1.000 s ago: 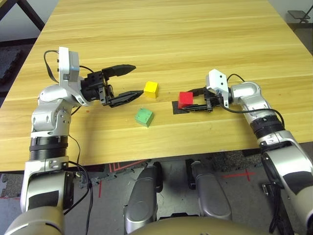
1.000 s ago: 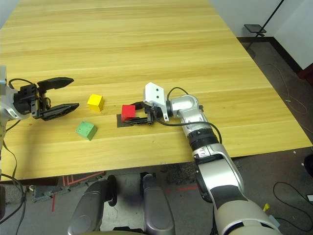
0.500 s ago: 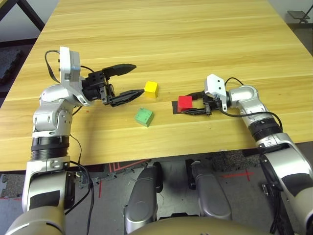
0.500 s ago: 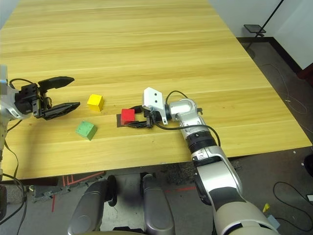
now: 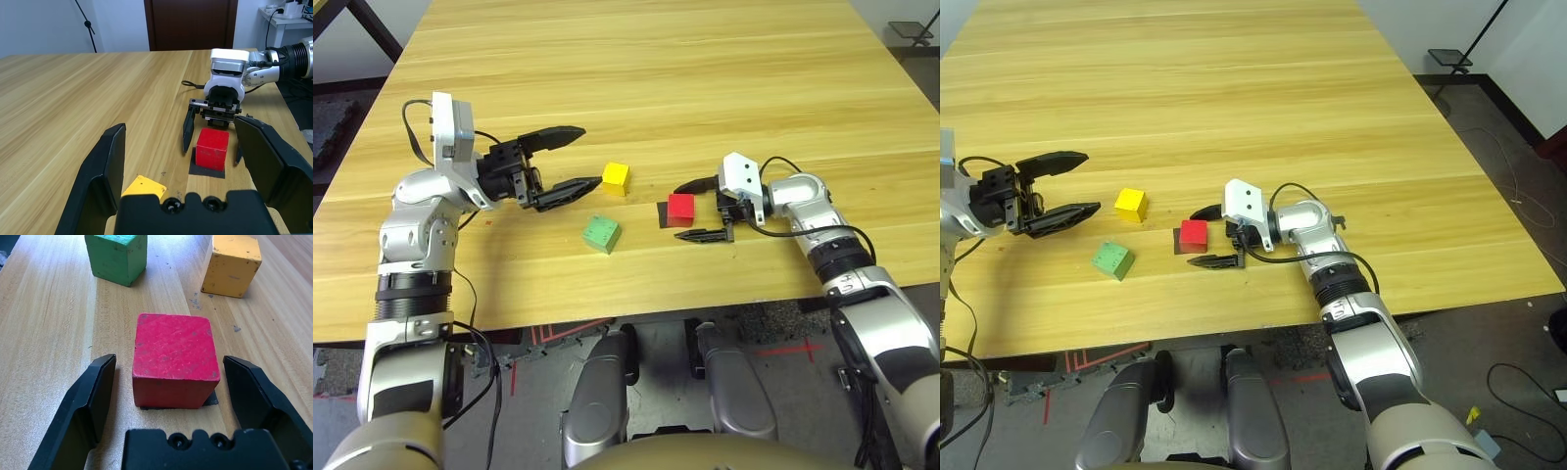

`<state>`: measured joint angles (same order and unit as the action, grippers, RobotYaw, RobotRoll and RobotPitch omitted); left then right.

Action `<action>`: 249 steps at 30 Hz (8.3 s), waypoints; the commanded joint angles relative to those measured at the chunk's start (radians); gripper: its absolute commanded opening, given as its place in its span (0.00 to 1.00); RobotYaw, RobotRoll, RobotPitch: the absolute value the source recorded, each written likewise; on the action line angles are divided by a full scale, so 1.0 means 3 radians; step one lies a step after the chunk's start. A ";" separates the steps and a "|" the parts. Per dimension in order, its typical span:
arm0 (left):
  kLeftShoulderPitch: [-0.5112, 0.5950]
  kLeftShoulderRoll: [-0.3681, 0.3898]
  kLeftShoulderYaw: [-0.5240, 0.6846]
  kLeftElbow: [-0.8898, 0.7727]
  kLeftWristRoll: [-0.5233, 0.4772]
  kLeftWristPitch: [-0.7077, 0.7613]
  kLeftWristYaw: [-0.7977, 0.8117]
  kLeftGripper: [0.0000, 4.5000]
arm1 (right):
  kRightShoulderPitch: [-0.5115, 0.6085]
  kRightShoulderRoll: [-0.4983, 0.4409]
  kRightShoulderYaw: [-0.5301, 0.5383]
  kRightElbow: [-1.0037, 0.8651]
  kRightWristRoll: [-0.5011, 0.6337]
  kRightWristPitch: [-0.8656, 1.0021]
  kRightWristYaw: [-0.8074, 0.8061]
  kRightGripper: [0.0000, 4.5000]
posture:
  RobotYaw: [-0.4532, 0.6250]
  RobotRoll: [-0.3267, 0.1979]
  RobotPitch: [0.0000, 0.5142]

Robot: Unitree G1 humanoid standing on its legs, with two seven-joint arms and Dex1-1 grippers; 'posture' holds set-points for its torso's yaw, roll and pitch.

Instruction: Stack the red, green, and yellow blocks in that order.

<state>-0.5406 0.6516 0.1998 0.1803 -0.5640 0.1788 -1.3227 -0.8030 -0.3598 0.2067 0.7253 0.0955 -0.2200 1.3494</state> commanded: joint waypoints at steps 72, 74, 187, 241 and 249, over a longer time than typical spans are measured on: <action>-0.0033 -0.0029 -0.0860 0.1436 0.0644 -0.1600 -0.0972 1.00 | 0.0736 -0.1296 -0.0533 -0.2026 0.0850 0.1291 0.0105 0.99 | 0.61 0.64 0.44; -0.0052 -0.0036 -0.0877 0.1469 0.0645 -0.1626 -0.0972 1.00 | 0.0739 -0.1282 -0.0529 -0.2043 0.0852 0.1299 0.0102 0.99 | 0.61 0.64 0.44; -0.0826 -0.0958 -0.1573 0.0541 0.1247 -0.0039 0.0250 0.48 | 0.0805 -0.1078 -0.0440 -0.2146 0.0810 0.1266 -0.0108 1.00 | 0.58 0.68 0.46; -0.1679 -0.0239 -0.1148 0.3142 0.1683 -0.2006 -0.0525 1.00 | 0.0616 -0.1042 -0.0388 -0.1995 0.0781 0.1213 -0.0027 1.00 | 0.59 0.66 0.41; -0.1736 -0.0366 -0.1083 0.3392 0.1744 -0.2154 -0.0535 1.00 | 0.0645 -0.1060 -0.0402 -0.2026 0.0787 0.1230 -0.0049 1.00 | 0.58 0.65 0.41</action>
<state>-1.0584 0.5454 -0.1307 1.1767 -0.0552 -0.4561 -1.4706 -0.6218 -0.6670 0.0877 0.1330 0.3331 0.1449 1.3334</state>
